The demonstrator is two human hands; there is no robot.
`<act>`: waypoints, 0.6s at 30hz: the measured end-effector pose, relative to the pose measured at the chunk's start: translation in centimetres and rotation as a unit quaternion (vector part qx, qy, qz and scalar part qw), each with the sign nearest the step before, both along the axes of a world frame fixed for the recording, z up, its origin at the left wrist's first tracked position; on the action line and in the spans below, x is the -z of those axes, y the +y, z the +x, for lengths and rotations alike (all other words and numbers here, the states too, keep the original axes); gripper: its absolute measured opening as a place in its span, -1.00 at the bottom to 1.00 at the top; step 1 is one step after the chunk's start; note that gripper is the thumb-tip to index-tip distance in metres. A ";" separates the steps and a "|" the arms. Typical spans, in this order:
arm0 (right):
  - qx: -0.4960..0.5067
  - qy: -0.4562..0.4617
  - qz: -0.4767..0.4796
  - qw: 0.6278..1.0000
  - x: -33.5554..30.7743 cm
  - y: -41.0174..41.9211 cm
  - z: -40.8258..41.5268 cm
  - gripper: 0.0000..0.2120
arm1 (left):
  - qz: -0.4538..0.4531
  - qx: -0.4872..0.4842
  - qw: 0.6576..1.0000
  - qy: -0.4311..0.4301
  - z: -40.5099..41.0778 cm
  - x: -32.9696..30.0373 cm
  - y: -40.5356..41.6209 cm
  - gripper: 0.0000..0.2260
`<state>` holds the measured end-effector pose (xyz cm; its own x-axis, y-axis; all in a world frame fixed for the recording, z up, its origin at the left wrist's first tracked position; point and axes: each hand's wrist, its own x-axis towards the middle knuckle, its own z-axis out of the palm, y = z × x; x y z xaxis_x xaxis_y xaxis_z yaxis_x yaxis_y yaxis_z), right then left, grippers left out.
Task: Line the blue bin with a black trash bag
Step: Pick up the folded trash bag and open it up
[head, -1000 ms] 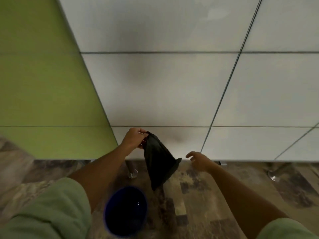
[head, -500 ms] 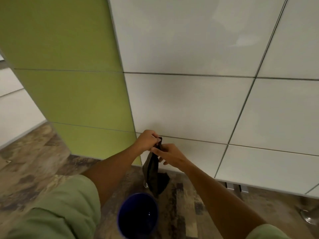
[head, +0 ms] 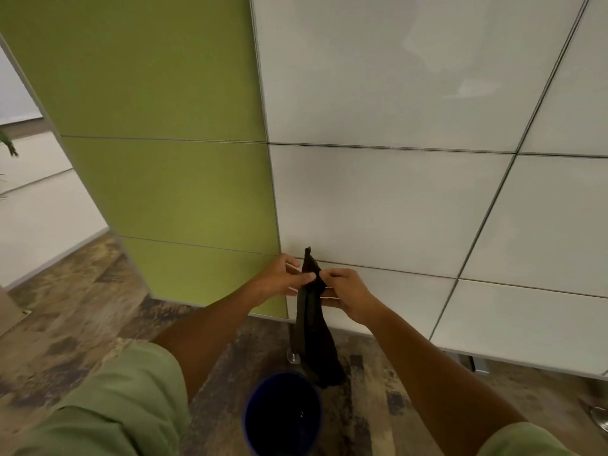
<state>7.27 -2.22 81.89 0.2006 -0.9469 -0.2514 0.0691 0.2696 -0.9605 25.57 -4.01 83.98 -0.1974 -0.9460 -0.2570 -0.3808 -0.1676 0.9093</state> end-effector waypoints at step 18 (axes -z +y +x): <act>0.082 0.168 -0.030 0.982 -0.6 -3.0 4.6 -0.54 | -0.064 -0.035 0.997 -0.019 12.7 1.2 -3.3 -0.81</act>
